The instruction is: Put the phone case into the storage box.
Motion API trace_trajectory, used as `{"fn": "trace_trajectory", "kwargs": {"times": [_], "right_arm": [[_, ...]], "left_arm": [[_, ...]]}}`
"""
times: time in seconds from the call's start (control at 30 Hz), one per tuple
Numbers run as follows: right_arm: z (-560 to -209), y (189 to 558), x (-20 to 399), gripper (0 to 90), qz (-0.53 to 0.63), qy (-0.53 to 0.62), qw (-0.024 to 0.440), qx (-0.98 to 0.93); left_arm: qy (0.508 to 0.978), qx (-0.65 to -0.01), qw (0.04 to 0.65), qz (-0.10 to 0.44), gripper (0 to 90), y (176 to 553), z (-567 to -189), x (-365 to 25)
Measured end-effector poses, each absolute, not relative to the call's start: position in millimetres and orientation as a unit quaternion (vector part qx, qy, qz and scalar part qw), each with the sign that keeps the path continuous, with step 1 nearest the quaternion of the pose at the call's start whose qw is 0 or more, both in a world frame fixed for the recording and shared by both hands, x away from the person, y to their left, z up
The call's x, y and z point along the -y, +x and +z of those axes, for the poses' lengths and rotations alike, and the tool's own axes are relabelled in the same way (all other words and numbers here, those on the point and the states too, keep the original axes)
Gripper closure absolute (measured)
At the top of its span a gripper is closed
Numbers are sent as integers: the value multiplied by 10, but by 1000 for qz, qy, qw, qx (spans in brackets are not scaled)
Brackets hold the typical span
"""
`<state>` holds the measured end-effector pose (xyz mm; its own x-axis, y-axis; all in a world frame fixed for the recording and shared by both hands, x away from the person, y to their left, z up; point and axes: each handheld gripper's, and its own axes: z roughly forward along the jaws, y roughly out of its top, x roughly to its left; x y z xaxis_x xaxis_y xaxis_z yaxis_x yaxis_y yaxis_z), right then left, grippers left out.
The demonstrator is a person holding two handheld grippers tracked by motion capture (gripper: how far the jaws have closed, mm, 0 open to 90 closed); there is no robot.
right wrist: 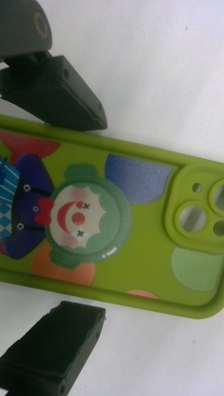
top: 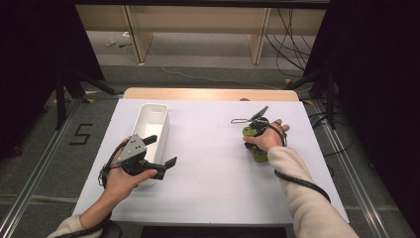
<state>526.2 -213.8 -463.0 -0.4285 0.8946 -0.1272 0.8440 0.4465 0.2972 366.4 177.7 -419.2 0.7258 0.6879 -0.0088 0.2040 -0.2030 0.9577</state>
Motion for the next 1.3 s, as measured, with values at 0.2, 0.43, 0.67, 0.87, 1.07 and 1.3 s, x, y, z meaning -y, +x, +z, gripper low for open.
{"fn": "trace_trajectory", "kwargs": {"times": [0.2,0.43,0.67,0.87,1.07,1.3], "right_arm": [[-4624,5273,2130,98,88,525,127,-837],[-4629,5287,2133,100,88,529,124,-835],[-4625,5294,2145,100,86,532,117,-834],[-4629,5305,2155,100,88,538,109,-831],[-4632,5313,2159,107,89,539,106,-831],[-4625,5313,2164,118,88,542,99,-830]], "left_arm": [[744,-299,556,218,0,3664,-4192,-1777],[744,-299,556,217,0,3664,-4193,-1776],[744,-299,556,217,0,3665,-4194,-1775],[744,-300,556,217,0,3666,-4196,-1777],[745,-299,556,217,0,3665,-4195,-1776],[745,-299,556,218,0,3664,-4194,-1775]]}}
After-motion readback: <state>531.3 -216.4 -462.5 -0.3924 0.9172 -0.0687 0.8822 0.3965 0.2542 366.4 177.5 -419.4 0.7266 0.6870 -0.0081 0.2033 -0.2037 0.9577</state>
